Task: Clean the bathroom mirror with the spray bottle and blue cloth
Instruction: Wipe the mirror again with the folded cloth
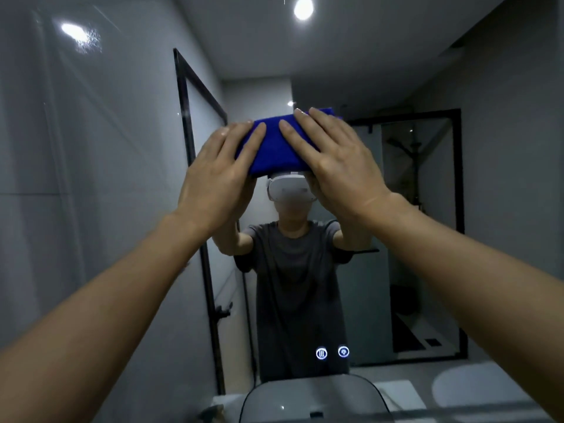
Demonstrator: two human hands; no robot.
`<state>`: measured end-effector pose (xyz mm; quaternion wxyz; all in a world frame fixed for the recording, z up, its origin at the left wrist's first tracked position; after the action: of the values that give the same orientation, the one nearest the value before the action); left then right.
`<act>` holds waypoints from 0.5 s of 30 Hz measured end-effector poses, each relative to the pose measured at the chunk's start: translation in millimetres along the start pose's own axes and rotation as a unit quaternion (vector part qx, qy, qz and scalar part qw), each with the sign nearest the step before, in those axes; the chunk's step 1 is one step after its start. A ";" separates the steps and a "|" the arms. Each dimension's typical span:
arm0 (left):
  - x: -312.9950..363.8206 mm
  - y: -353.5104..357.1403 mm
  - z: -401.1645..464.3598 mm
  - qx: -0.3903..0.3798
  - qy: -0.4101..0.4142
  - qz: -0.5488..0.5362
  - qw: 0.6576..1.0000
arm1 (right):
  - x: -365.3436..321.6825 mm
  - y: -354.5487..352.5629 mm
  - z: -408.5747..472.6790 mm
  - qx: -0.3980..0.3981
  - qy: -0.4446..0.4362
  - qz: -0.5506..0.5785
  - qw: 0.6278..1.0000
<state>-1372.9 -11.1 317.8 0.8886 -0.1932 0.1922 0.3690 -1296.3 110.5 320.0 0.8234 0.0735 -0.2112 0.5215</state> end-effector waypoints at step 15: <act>64.9 31.8 -120.1 -0.009 0.012 -0.049 0.999 | -58.3 5.5 -133.9 -0.017 0.030 0.046 0.998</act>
<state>-1377.6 -10.8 177.7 0.9014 -0.2150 0.1901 0.3242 -1286.3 110.4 174.2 0.8059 0.0342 -0.1983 0.5568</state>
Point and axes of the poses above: each hand's wrist, its own z-axis towards the middle knuckle, its own y-axis out of the palm, x = y × z, the point moved 8 cm from there along z, towards the middle knuckle, and after that the axes turned 2 degrees about y, right-handed, at the moved point
